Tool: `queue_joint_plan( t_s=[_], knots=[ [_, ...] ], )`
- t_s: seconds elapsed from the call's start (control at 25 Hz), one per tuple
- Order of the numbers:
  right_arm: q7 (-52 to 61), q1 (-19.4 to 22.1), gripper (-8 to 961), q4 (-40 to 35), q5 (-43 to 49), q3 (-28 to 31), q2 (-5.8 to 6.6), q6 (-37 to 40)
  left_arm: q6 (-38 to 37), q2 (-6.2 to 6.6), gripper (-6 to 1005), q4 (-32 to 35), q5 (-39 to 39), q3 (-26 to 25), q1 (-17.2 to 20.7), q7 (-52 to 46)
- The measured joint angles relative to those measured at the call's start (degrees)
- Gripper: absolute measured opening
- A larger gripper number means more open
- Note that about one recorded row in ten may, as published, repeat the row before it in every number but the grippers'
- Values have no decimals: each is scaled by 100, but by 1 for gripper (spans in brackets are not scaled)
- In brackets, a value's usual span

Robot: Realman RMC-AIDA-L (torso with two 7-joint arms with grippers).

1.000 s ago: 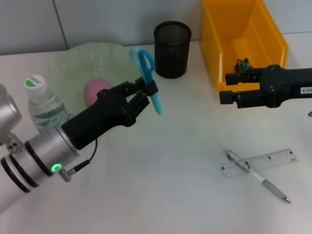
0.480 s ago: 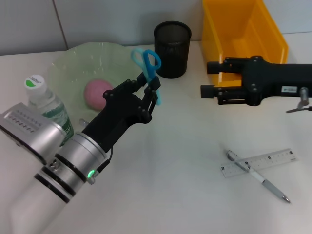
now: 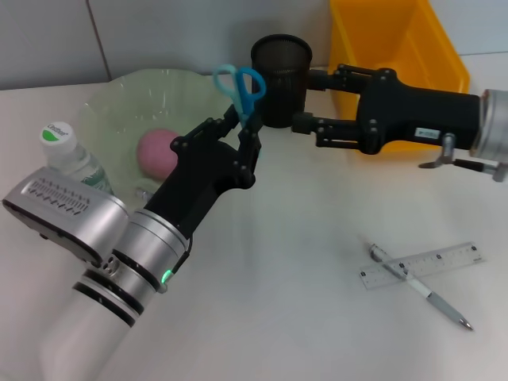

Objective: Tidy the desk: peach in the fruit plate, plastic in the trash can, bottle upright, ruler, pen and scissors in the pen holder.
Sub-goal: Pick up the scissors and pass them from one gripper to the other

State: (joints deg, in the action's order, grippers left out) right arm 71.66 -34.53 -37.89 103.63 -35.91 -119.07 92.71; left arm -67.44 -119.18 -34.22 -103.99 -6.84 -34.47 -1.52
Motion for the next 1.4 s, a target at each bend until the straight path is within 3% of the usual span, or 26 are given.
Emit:
queue_joint_plan(
  t_s=[0.6,1.28,1.4],
  knots=[
    [-522,-495,640,772,-547,-542,-41,-973,391,0,281,-207,25,-288,22,397],
    [-530,-640,636,853,-921,-1211,-46,-1582,716,0,289,-79,20,-535,39,405],
    [-528,-675,594,885,-933,-1251,-46,-1666,729,0,290,-35,19,-554,39,406]
  ],
)
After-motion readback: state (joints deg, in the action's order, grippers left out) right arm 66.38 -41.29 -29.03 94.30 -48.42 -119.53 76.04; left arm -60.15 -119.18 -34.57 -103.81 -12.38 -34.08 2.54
